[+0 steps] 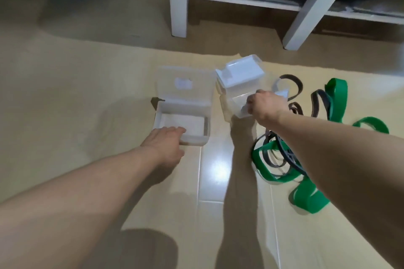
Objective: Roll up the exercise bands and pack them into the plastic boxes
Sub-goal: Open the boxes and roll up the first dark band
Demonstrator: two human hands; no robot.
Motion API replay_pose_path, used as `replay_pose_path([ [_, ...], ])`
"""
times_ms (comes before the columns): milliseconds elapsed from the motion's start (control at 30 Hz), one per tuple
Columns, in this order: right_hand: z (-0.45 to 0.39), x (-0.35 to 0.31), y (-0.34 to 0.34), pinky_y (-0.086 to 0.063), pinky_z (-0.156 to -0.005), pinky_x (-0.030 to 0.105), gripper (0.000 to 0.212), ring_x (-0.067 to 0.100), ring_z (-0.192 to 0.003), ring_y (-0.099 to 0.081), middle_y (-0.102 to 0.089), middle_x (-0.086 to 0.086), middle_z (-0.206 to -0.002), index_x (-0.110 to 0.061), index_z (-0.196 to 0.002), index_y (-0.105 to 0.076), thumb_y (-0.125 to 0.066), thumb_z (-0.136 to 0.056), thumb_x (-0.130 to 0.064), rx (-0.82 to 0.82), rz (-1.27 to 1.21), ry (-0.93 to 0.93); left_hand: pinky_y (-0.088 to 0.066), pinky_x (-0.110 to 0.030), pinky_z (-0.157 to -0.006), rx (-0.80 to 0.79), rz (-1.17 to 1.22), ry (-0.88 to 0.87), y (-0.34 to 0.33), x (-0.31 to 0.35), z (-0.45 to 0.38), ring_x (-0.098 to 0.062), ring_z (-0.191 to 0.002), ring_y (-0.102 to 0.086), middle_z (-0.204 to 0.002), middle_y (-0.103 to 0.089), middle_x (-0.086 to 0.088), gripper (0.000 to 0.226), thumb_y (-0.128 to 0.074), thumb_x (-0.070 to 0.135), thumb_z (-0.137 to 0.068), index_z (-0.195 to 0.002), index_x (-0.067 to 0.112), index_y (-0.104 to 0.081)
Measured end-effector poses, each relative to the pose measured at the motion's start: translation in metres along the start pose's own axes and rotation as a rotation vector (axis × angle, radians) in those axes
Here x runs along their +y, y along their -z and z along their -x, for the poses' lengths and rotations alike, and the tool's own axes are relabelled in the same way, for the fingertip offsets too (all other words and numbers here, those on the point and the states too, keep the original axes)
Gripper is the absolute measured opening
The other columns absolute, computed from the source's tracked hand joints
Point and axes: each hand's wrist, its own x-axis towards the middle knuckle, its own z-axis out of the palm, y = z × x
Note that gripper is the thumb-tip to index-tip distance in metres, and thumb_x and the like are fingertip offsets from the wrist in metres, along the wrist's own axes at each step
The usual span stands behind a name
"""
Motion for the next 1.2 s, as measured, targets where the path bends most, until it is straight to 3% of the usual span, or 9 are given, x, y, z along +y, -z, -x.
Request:
replay_pose_path([
  [200, 0.041, -0.04, -0.01, -0.037, -0.065, 0.03, 0.028, 0.026, -0.1, -0.064, -0.064, 0.0, -0.106, -0.032, -0.107, -0.072, -0.051, -0.098, -0.016, 0.104, -0.009, 0.193, -0.042, -0.036, -0.102, -0.017, -0.045, 0.043, -0.013, -0.003, 0.029, -0.027, -0.125, -0.054, -0.142, -0.055, -0.001, 0.053, -0.052, 0.034, -0.098, -0.149, 0.027, -0.04],
  [367, 0.088, -0.08, -0.018, -0.039, -0.069, 0.031, 0.035, 0.027, -0.099, -0.065, -0.066, 0.001, -0.108, -0.03, -0.115, -0.07, -0.044, -0.098, -0.014, 0.053, -0.009, 0.281, -0.042, -0.031, -0.081, -0.045, -0.132, 0.089, -0.015, -0.009, 0.058, -0.027, -0.105, -0.06, -0.122, -0.064, -0.003, 0.024, -0.056, 0.015, -0.095, -0.114, 0.028, -0.062],
  [500, 0.12, -0.105, -0.026, -0.045, -0.076, 0.035, 0.037, 0.03, -0.104, -0.066, -0.068, 0.006, -0.117, -0.026, -0.124, -0.066, -0.041, -0.1, -0.013, -0.002, 0.004, 0.308, -0.048, -0.033, -0.088, -0.092, -0.279, 0.111, -0.016, -0.017, 0.078, -0.026, -0.111, -0.063, -0.122, -0.066, -0.005, 0.022, -0.058, 0.012, -0.094, -0.111, 0.023, -0.064],
  [700, 0.147, -0.112, -0.031, -0.052, -0.099, 0.037, 0.052, 0.028, -0.12, -0.061, -0.067, 0.001, -0.134, -0.027, -0.146, -0.053, -0.048, -0.095, -0.02, -0.214, -0.334, 0.298, -0.05, -0.036, -0.099, -0.009, -0.271, 0.134, -0.006, 0.001, 0.086, -0.026, -0.12, -0.06, -0.131, -0.062, -0.005, 0.032, -0.057, 0.017, -0.093, -0.125, 0.021, -0.058],
  [800, 0.145, -0.086, -0.024, -0.055, -0.091, 0.037, 0.036, 0.023, -0.11, -0.067, -0.071, -0.007, -0.125, -0.035, -0.131, -0.063, -0.045, -0.1, -0.027, 0.018, -0.457, 0.184, -0.05, -0.039, -0.096, 0.172, -0.172, 0.061, 0.0, 0.028, 0.082, -0.026, -0.115, -0.059, -0.125, -0.063, -0.003, 0.031, -0.054, 0.01, -0.089, -0.117, 0.022, -0.059],
  [900, 0.133, -0.039, -0.022, -0.055, -0.093, 0.04, 0.037, 0.022, -0.115, -0.062, -0.064, -0.003, -0.133, -0.029, -0.133, -0.059, -0.053, -0.097, -0.021, 0.201, -0.424, -0.08, -0.041, -0.039, -0.108, 0.166, -0.084, -0.033, -0.006, 0.045, 0.071, -0.024, -0.13, -0.048, -0.139, -0.053, 0.0, 0.047, -0.054, 0.01, -0.089, -0.133, 0.025, -0.054],
  [1067, 0.133, 0.035, -0.052, -0.036, -0.112, 0.052, 0.096, 0.038, -0.141, -0.038, -0.04, 0.018, -0.154, -0.018, -0.161, -0.006, -0.068, -0.089, -0.031, -0.107, -0.2, -0.522, -0.027, -0.034, -0.118, 0.12, -0.09, -0.168, -0.021, 0.062, 0.061, -0.02, -0.142, -0.035, -0.15, -0.045, 0.001, 0.056, -0.052, 0.01, -0.09, -0.144, 0.022, -0.048],
  [1133, 0.139, 0.051, -0.064, -0.048, -0.099, 0.049, 0.092, 0.038, -0.128, -0.052, -0.051, 0.019, -0.142, -0.015, -0.159, -0.008, -0.067, -0.089, -0.024, -0.116, -0.2, -0.524, -0.026, -0.033, -0.117, 0.132, -0.103, -0.209, -0.024, 0.068, 0.062, -0.02, -0.143, -0.034, -0.15, -0.045, 0.001, 0.054, -0.052, 0.01, -0.091, -0.143, 0.022, -0.049],
  [1200, 0.142, 0.063, -0.066, -0.053, -0.082, 0.043, 0.065, 0.036, -0.109, -0.063, -0.062, 0.015, -0.122, -0.01, -0.146, -0.034, -0.065, -0.089, -0.019, -0.076, -0.204, -0.501, -0.026, -0.032, -0.116, 0.144, -0.088, -0.223, -0.026, 0.071, 0.061, -0.019, -0.142, -0.035, -0.149, -0.045, 0.001, 0.052, -0.051, 0.011, -0.092, -0.143, 0.022, -0.049],
])
